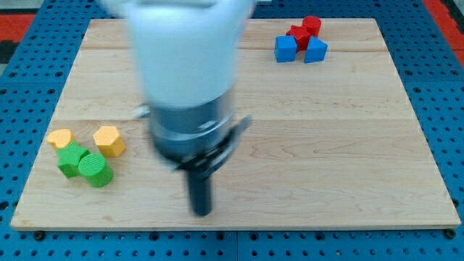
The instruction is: Push the yellow hexagon into the red star and blue cube
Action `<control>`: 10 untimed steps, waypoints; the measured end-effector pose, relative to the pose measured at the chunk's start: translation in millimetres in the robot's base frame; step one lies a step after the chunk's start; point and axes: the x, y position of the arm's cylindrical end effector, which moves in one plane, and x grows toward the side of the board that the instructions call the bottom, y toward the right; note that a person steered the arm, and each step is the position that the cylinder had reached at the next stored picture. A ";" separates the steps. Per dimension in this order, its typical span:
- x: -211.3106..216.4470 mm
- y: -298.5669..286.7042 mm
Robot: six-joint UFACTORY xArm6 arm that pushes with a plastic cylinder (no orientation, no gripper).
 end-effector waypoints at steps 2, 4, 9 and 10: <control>-12.9 -128.5; -84.1 -113.0; -228.0 -98.0; -279.5 -63.5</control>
